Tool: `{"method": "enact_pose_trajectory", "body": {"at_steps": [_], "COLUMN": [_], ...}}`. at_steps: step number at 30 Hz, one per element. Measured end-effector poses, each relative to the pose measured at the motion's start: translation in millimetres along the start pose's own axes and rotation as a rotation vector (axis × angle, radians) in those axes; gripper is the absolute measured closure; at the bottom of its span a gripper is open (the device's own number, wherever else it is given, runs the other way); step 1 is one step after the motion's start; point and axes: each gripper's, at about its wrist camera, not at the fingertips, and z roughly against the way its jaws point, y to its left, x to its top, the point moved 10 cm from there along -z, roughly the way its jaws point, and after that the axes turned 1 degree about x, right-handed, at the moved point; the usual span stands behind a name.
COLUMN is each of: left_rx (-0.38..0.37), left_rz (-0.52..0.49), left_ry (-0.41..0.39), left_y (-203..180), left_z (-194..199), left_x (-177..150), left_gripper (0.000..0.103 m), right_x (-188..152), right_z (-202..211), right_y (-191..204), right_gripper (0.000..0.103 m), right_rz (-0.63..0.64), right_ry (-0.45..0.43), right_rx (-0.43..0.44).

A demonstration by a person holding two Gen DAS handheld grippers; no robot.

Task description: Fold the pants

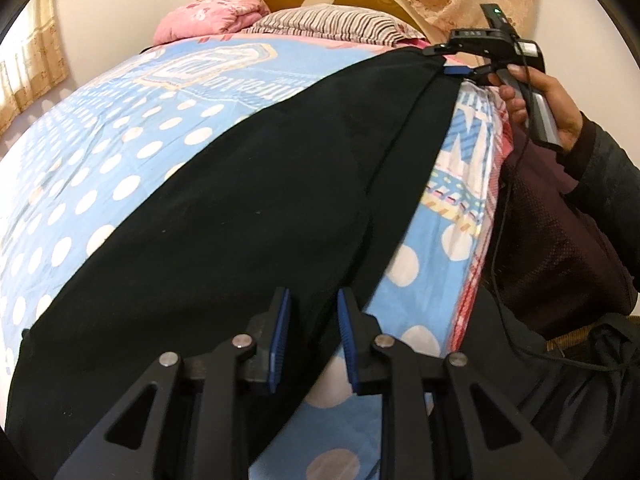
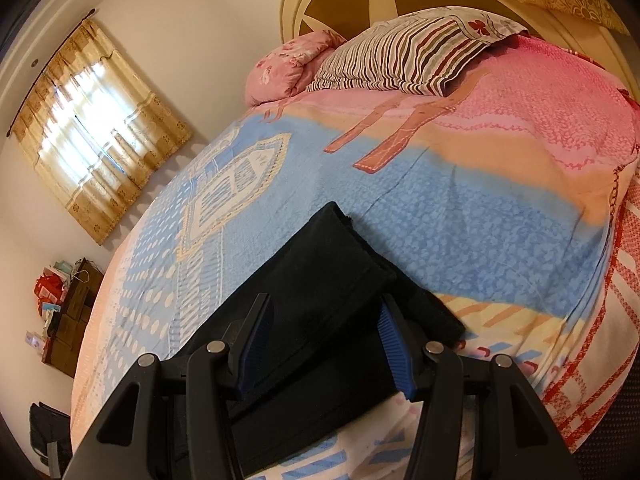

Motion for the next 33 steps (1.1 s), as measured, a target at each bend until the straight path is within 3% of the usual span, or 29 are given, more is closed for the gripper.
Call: {"method": "enact_pose_trajectory", "body": {"at_steps": [5, 6, 7, 8, 9, 12, 18, 21, 27, 33], "left_rx": [0.033, 0.039, 0.048, 0.061, 0.060, 0.044, 0.018, -0.008, -0.069, -0.068], "left_rz": [-0.012, -0.016, -0.013, 0.002, 0.017, 0.077, 0.109, 0.118, 0.094, 0.087], "left_ry": [0.004, 0.008, 0.015, 0.016, 0.017, -0.014, -0.110, -0.126, -0.023, 0.006], "left_y": [1, 1, 3, 7, 10, 21, 29, 28, 6, -2], "left_z": [-6, -8, -10, -10, -9, 3, 38, 45, 12, 1], "left_x": [3, 4, 4, 6, 7, 14, 28, 28, -3, -11], "left_gripper": [0.065, 0.065, 0.072, 0.089, 0.096, 0.099, 0.100, 0.100, 0.100, 0.100], "right_x": [1, 1, 2, 4, 5, 15, 34, 32, 7, -6], "right_z": [-1, -1, 0, 0, -1, 2, 38, 46, 32, 28], "right_y": [2, 3, 3, 3, 4, 10, 34, 27, -16, -31], "right_gripper": [0.048, 0.053, 0.059, 0.073, 0.087, 0.097, 0.098, 0.098, 0.098, 0.098], "right_rz": [0.009, 0.010, 0.013, 0.017, 0.022, 0.046, 0.102, 0.100, 0.024, 0.011], "right_ry": [-0.002, -0.003, -0.005, -0.005, -0.005, -0.019, -0.096, -0.099, -0.029, -0.010], "right_rx": [-0.001, -0.001, -0.006, -0.007, -0.006, 0.014, 0.095, 0.085, 0.036, 0.017]}}
